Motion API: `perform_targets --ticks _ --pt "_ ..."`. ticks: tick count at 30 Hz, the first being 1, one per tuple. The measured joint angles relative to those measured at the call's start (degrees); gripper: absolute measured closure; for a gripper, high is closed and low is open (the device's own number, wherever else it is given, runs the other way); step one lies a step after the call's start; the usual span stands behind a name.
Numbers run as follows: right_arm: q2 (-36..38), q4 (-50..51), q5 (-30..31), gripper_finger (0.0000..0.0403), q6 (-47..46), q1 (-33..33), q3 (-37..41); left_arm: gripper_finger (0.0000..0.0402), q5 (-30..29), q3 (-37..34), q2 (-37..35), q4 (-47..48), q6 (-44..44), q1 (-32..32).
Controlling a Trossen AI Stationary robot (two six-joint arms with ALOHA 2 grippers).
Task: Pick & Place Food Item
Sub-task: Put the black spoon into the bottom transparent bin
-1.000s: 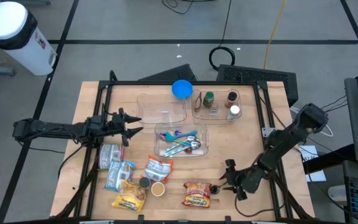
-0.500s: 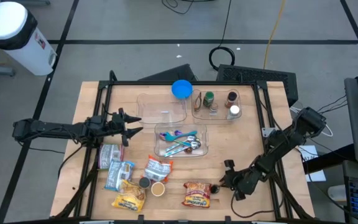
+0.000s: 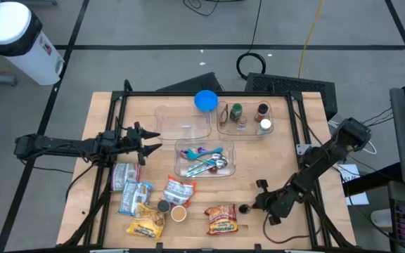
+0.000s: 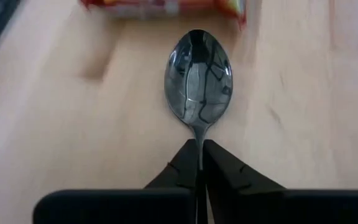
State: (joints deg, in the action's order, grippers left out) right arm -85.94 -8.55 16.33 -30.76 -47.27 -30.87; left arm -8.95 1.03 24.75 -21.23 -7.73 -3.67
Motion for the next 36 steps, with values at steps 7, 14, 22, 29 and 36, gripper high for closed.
perform_targets --ticks 7,14,22,29,36 --pt "9.19 -5.24 7.29 0.0399 3.14 0.06 -0.10 0.0160 -0.02 -0.01 0.00 0.00 0.00 0.01" --pt "12.34 -21.11 15.25 0.0400 20.61 2.26 -0.13 0.0160 -0.01 0.00 -0.01 0.00 0.00 0.00" --pt "10.75 -40.61 16.41 0.0400 36.25 11.58 -0.14 0.0160 0.00 0.00 -0.01 0.00 -0.01 -0.01" --pt "4.97 -57.82 -1.91 0.0400 35.69 24.70 -0.42 0.0160 0.00 0.01 0.01 0.00 -0.02 0.01" --pt "-3.68 -57.59 -9.04 0.0401 33.74 33.26 -7.56 0.0160 0.00 0.00 0.00 0.00 0.00 0.00"
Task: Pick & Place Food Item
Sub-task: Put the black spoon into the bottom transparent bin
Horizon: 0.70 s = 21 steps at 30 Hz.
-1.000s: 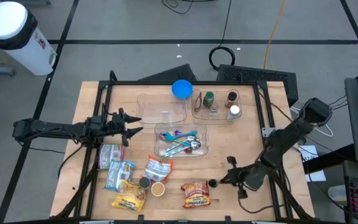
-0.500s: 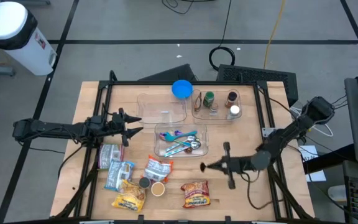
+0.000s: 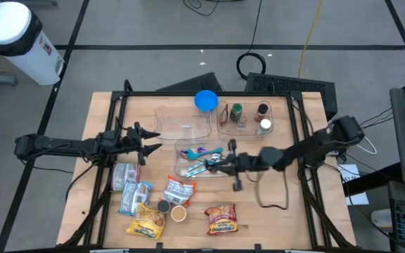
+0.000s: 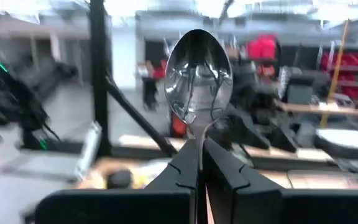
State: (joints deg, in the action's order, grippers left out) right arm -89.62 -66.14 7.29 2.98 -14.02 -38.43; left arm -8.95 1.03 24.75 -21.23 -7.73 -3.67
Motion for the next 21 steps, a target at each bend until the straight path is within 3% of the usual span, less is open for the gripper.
perform_targets --ticks 8,14,21 --pt "-9.47 16.40 -0.07 0.0401 2.27 6.20 -8.48 0.0160 0.00 0.01 -0.01 0.00 0.00 -0.01" --pt "-14.85 18.82 -0.04 0.0400 2.65 9.17 -8.97 0.0160 0.00 -0.01 0.00 0.00 0.00 -0.02" --pt "-16.22 21.74 -0.09 0.0400 1.96 10.31 -9.10 0.0160 -0.01 -0.01 0.00 0.04 -0.01 -0.02"
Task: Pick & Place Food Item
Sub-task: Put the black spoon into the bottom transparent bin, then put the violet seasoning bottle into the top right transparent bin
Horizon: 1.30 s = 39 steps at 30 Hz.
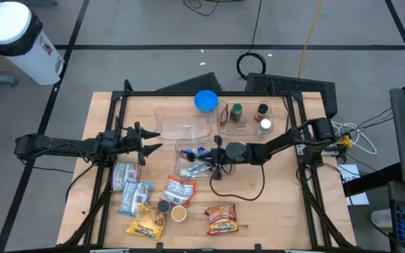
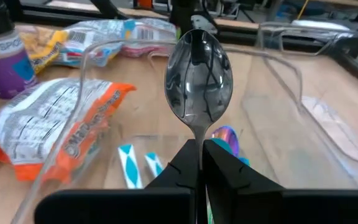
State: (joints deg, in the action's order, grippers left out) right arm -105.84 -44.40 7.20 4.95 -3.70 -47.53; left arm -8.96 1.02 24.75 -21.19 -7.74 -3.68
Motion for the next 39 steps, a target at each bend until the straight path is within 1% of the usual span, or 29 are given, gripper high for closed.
perform_targets --ticks 7,11,25,27,30,33,35,39 --pt "0.00 0.60 0.00 0.0399 -0.13 -0.04 0.00 0.0160 0.01 0.00 -0.01 0.00 0.00 0.01" --pt "-0.05 0.81 0.03 0.0394 -2.03 -0.04 0.03 0.0160 0.01 0.00 -0.01 0.00 0.01 0.02" --pt "-0.16 -0.98 0.20 0.0317 -2.60 -0.04 0.17 0.0160 0.01 -0.01 -0.02 -0.02 -0.01 0.02" --pt "0.69 -0.53 0.28 0.0307 -2.41 -0.19 0.26 0.0160 0.01 0.00 -0.01 -0.02 0.00 0.02" --pt "3.83 0.23 0.46 0.0290 -2.35 -1.09 0.33 0.0160 0.01 0.02 -0.01 -0.02 0.00 0.01" --pt "9.80 3.26 0.35 0.0273 -2.44 -3.00 0.28 0.0160 0.01 0.00 -0.01 -0.02 0.01 0.02" --pt "14.64 8.01 0.28 0.0261 -2.53 -4.91 0.26 0.0160 0.00 0.01 0.00 -0.02 0.01 0.00" --pt "25.67 22.86 0.24 0.0239 -2.72 -9.59 0.26 0.0160 0.01 0.01 0.00 -0.02 0.00 0.01"
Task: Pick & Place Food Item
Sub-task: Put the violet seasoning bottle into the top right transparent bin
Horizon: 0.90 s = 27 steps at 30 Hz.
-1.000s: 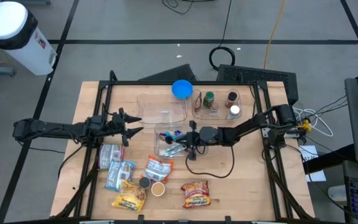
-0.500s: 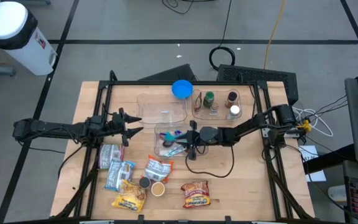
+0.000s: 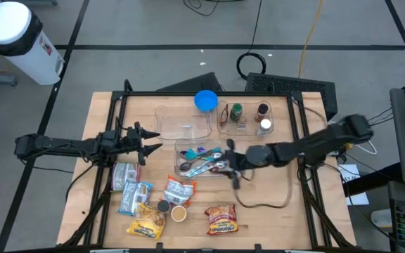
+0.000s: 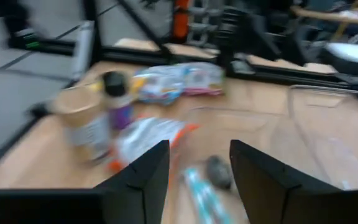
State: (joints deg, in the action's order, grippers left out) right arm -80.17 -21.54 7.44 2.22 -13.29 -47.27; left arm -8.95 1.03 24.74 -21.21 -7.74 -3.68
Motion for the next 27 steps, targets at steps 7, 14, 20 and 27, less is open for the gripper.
perform_targets --ticks 7,14,20,27 --pt "14.75 17.01 0.03 0.0233 -5.24 -8.49 0.78 0.0160 0.00 0.00 0.01 0.00 0.01 0.01" --pt "23.95 16.08 0.37 0.0248 -4.02 -14.16 7.89 0.0160 0.00 0.01 -0.01 0.00 0.01 -0.01" --pt "30.36 12.81 7.20 0.0258 -3.62 -14.53 13.34 0.0160 -0.07 0.01 -0.01 -3.95 -4.44 -0.01" --pt "35.47 10.40 9.03 0.0259 -3.38 -14.57 17.11 0.0160 -0.08 0.01 -0.01 -5.82 -4.41 0.01"
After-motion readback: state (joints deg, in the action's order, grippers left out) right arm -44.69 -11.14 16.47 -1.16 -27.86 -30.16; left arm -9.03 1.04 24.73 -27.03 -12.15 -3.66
